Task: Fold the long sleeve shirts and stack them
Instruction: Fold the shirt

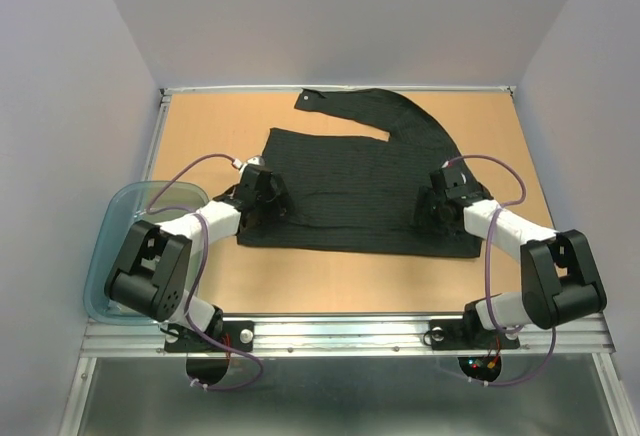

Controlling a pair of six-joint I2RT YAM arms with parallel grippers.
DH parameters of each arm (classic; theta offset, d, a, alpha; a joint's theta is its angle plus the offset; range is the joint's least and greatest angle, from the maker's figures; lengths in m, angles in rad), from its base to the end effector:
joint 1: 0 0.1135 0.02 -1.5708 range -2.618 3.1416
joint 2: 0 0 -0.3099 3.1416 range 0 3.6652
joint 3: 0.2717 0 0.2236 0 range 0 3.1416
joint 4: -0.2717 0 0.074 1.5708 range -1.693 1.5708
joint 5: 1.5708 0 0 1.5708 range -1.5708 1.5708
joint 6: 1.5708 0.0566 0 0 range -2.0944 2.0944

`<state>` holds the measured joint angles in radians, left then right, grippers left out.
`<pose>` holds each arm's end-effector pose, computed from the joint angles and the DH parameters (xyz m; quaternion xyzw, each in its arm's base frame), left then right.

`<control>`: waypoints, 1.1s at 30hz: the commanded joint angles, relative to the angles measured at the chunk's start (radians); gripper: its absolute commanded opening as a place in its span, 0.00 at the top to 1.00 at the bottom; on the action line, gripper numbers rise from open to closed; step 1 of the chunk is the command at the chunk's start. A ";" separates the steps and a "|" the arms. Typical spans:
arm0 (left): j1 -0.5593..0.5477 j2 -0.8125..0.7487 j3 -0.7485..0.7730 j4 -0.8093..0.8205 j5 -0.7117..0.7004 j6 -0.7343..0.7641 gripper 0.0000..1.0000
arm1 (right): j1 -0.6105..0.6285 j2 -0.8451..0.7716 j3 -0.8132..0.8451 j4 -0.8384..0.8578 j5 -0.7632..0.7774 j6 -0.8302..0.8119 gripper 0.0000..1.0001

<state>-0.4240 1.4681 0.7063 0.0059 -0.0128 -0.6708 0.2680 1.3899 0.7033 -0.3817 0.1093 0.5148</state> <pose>0.2560 -0.1148 0.2269 -0.1155 0.9108 -0.2012 0.3414 0.2250 0.0554 0.2141 0.1325 0.9581 0.0458 0.2497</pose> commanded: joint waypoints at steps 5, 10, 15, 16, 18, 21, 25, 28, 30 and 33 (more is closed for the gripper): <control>-0.006 -0.078 -0.177 -0.056 0.100 -0.087 0.09 | -0.016 -0.075 -0.064 -0.192 0.055 0.111 0.32; -0.007 -0.303 -0.202 -0.185 0.077 -0.098 0.09 | -0.018 -0.186 0.022 -0.272 0.029 0.148 0.29; -0.006 -0.427 -0.070 -0.257 -0.022 0.006 0.05 | -0.039 -0.177 0.214 -0.290 0.113 0.071 0.25; -0.006 -0.417 -0.026 -0.264 -0.045 0.034 0.04 | -0.050 -0.161 0.255 -0.290 0.136 0.056 0.25; -0.002 -0.347 0.071 -0.299 -0.136 0.121 0.04 | -0.090 -0.117 0.368 -0.278 0.190 -0.002 0.25; 0.025 -0.191 0.307 -0.329 -0.196 0.239 0.05 | -0.185 -0.011 0.496 -0.229 0.127 -0.067 0.26; 0.060 0.018 0.458 -0.271 -0.176 0.373 0.09 | -0.292 0.124 0.585 -0.117 -0.013 -0.129 0.27; 0.102 0.122 0.501 -0.125 -0.170 0.488 0.09 | -0.332 0.226 0.648 -0.036 -0.066 -0.194 0.28; 0.122 0.184 0.535 -0.097 -0.150 0.533 0.09 | -0.343 0.268 0.680 -0.011 -0.086 -0.223 0.29; 0.146 0.322 0.651 -0.099 -0.121 0.644 0.09 | -0.352 0.345 0.722 0.033 -0.102 -0.249 0.29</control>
<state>-0.3103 1.6985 1.2488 -0.1532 -0.1513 -0.2150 -0.0788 1.6913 1.3296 -0.4553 0.0681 0.3454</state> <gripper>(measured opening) 0.916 0.710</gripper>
